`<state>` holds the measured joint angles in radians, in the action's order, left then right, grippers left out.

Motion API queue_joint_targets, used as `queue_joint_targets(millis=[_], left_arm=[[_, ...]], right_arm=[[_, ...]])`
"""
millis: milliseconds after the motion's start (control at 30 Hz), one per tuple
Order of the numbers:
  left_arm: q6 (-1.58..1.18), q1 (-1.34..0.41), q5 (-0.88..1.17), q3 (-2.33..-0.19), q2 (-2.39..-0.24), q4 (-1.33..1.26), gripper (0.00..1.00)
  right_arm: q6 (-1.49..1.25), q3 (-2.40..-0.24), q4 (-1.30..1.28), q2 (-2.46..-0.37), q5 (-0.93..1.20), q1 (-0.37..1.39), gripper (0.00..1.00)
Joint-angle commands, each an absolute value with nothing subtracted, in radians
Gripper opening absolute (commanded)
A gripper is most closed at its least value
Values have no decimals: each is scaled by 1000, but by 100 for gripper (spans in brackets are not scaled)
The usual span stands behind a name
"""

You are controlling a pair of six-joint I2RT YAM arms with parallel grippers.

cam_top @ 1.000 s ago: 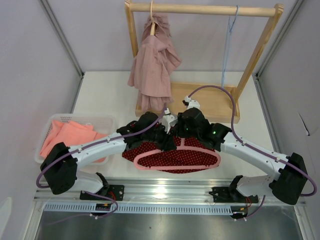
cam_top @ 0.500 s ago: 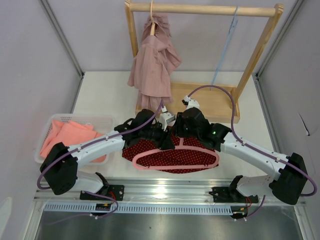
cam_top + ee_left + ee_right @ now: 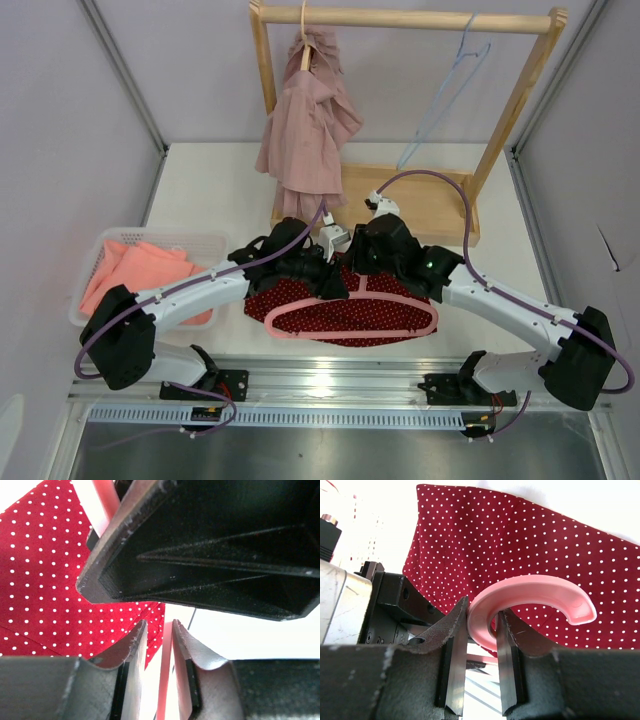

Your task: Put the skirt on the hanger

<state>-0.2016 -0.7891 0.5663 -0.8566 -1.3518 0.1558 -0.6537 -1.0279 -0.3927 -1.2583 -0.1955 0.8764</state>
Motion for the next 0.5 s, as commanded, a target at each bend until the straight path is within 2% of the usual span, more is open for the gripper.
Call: queue_joint_targets(millis=[0,133,467], left_arm=[[-176,-787,620,-867,-1353,216,31],[-167,-787,621,-870,-1348,239,32],[-170,-767,672,-868,-1335,241,41]], right_arm=[[-638,-1042,-341,-1215,-224,859,0],[-637,-1037,-334,-1213,-225,854,0],[-637,-1028,-327,-1215,-230,850,0]])
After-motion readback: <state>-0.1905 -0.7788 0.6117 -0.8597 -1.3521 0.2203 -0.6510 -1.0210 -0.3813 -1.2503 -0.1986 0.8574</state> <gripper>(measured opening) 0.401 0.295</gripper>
